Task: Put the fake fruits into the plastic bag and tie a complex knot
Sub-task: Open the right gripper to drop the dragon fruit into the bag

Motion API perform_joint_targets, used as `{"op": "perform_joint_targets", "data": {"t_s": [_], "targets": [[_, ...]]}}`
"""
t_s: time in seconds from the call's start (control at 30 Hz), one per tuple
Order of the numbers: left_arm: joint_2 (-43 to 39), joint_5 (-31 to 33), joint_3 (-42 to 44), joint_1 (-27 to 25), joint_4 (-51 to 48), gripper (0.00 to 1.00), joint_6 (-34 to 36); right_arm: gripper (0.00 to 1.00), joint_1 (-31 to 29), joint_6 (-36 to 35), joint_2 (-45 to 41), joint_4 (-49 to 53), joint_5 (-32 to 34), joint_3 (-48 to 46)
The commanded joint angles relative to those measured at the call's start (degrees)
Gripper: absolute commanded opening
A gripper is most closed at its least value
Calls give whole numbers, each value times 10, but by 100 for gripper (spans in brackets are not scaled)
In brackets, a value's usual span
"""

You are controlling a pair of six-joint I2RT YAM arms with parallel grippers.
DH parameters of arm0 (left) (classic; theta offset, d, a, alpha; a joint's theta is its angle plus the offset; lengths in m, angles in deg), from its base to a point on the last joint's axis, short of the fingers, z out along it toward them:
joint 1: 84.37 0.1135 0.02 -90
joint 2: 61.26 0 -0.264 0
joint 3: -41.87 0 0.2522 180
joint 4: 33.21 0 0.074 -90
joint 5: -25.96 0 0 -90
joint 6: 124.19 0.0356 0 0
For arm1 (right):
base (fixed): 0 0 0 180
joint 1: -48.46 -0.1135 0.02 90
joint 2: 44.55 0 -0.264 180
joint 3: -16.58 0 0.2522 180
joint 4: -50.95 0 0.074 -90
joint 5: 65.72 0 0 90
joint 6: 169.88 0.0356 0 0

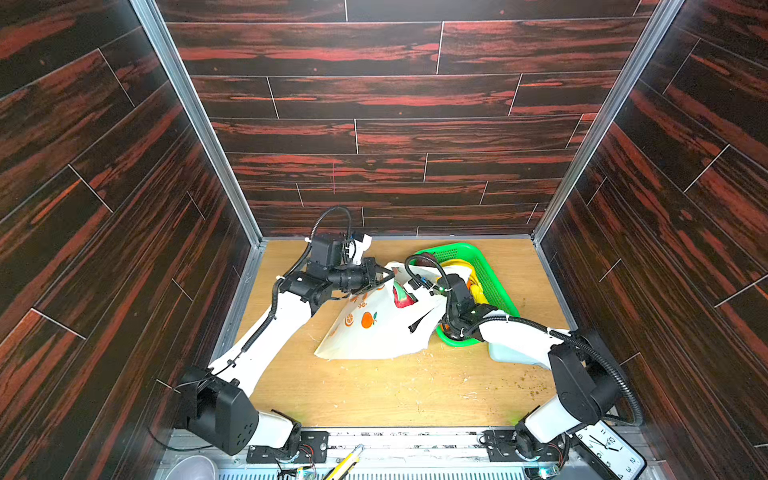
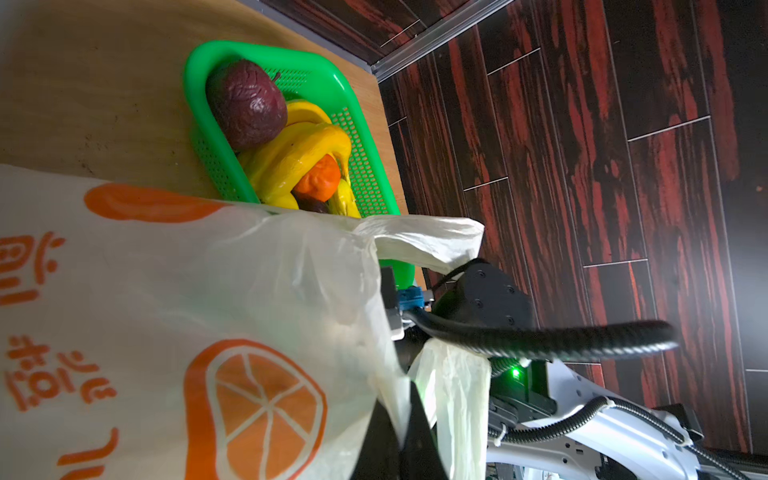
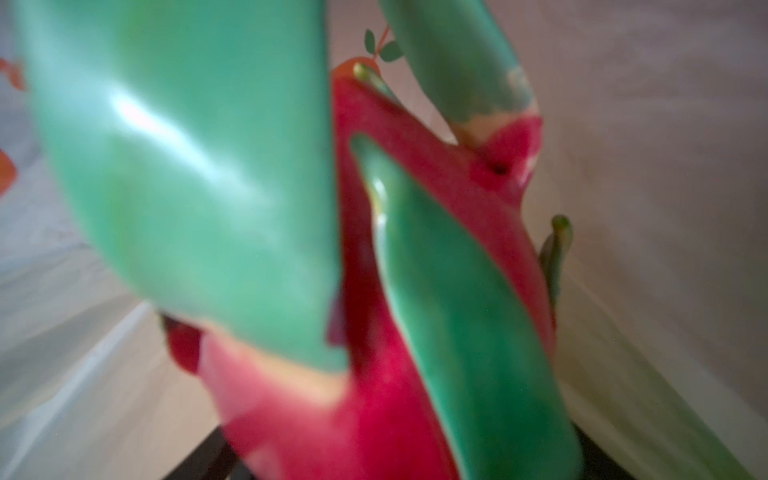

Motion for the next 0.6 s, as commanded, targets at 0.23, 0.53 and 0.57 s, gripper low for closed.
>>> {"op": "perform_joint_targets", "data": {"t_s": [0.23,0.53,0.57], "targets": [[28,-10,44,-16,69,0,-38,99,-5,12,-5,-87,-38,-3],[18,20,16,-17,5,0,16,99,-5,-8,-33,-41,-10,-3],[16,24,13,-16,-6,0,23,99,-5,-8,-38,-34,-8,-3]]}}
